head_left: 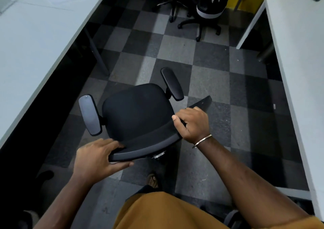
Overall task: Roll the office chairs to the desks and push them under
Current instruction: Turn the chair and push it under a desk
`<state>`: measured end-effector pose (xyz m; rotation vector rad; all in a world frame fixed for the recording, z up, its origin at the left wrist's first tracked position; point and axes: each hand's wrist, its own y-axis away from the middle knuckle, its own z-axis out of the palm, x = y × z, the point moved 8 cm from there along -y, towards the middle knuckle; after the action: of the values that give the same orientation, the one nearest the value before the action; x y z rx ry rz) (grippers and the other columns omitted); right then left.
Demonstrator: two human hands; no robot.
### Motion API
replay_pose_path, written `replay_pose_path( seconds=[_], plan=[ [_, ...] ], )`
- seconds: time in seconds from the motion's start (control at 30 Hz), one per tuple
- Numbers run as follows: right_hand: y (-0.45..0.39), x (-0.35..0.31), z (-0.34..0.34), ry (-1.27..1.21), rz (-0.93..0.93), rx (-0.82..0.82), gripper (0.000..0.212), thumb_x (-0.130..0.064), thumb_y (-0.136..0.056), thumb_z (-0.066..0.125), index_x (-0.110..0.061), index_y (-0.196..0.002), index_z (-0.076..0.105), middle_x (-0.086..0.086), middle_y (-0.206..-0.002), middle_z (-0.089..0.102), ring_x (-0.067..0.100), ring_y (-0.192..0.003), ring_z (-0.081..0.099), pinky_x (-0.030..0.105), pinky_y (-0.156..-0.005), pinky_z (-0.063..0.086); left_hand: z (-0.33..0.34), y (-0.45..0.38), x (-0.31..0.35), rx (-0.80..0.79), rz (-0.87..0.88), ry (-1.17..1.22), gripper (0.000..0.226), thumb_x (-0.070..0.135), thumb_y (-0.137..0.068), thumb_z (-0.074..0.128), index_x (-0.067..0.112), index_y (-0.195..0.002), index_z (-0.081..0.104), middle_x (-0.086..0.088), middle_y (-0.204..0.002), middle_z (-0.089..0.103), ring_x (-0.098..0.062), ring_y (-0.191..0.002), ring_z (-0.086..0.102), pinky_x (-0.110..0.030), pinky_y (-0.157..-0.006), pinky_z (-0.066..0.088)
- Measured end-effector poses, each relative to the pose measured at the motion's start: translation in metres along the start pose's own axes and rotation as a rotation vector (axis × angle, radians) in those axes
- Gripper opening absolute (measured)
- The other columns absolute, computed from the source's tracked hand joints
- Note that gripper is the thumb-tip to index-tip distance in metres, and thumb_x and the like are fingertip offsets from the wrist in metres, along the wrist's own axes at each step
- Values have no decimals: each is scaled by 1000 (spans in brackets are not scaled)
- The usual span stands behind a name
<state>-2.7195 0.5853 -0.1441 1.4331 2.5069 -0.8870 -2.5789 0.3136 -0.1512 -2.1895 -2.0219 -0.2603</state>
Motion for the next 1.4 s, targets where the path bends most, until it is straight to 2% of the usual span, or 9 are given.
replay_pose_path(
  seconds=[0.17, 0.27, 0.4, 0.63, 0.73, 0.9, 1.03, 1.17, 1.4],
  plan=[
    [-55, 0, 41, 36, -57, -131, 42, -39, -101, 49, -20, -64, 56, -5, -59, 47, 17, -60, 50, 36, -66, 33, -6, -17, -21, 46, -83, 1, 69, 98, -75, 46, 40, -99, 75, 25, -85, 64, 1, -78, 62, -21, -52, 35],
    [-86, -9, 57, 35, -101, -177, 43, -41, -100, 49, -20, -62, 54, -8, -58, 40, 14, -58, 46, 30, -68, 23, -11, -31, -40, 54, -148, 24, 71, 99, -77, 39, 42, -102, 74, 28, -91, 65, 4, -86, 63, -24, -56, 45],
    [-119, -14, 81, 61, -181, -258, 45, -43, -99, 50, -23, -60, 40, -6, -57, 36, 12, -57, 38, 32, -66, 24, -10, -50, -78, -80, -318, 373, 62, 93, -87, 30, 53, -110, 70, 35, -107, 68, 9, -101, 63, -34, -85, 54],
    [-164, -5, 103, 9, -351, -369, 48, -45, -97, 52, -18, -58, 41, -2, -54, 38, 16, -52, 39, 30, -64, 25, 24, -56, -133, -245, -775, 259, 39, 79, -87, 40, 55, -100, 69, 18, -107, 70, -19, -107, 65, -42, -92, 51],
    [-168, 16, 102, -32, -425, -416, 48, -44, -94, 59, -19, -57, 43, -3, -54, 38, 16, -53, 42, 33, -63, 32, 39, -54, -106, -229, -897, 259, 35, 75, -93, 45, 50, -92, 69, 20, -89, 69, -12, -92, 66, -38, -82, 53],
    [-180, 52, 89, -136, -557, -494, 49, -42, -92, 62, -24, -57, 32, -5, -54, 28, 14, -54, 38, 34, -61, 36, 48, -50, -33, -99, -1108, 242, 34, 77, -92, 48, 55, -94, 73, 21, -93, 71, -14, -92, 67, -36, -77, 56],
    [-197, 81, 82, -138, -648, -550, 47, -42, -92, 60, -24, -57, 34, -3, -53, 33, 15, -52, 39, 35, -57, 36, 57, -61, 19, 19, -1222, 277, 50, 84, -84, 34, 50, -86, 71, 20, -73, 69, -10, -77, 66, -36, -69, 57],
    [-211, 108, 79, -109, -702, -584, 47, -42, -92, 58, -23, -56, 36, -3, -52, 35, 14, -50, 38, 33, -55, 37, 61, -76, 69, 158, -1285, 291, 46, 77, -86, 35, 50, -72, 69, 19, -63, 64, -10, -68, 63, -31, -60, 50],
    [-231, 113, 91, -18, -797, -718, 49, -52, -91, 50, -17, -57, 43, -2, -52, 42, 14, -51, 44, 29, -48, 32, 68, -92, 94, 88, -1349, 299, 61, 81, -84, 27, 39, -80, 71, 14, -62, 64, -5, -63, 60, -29, -56, 48]
  ],
)
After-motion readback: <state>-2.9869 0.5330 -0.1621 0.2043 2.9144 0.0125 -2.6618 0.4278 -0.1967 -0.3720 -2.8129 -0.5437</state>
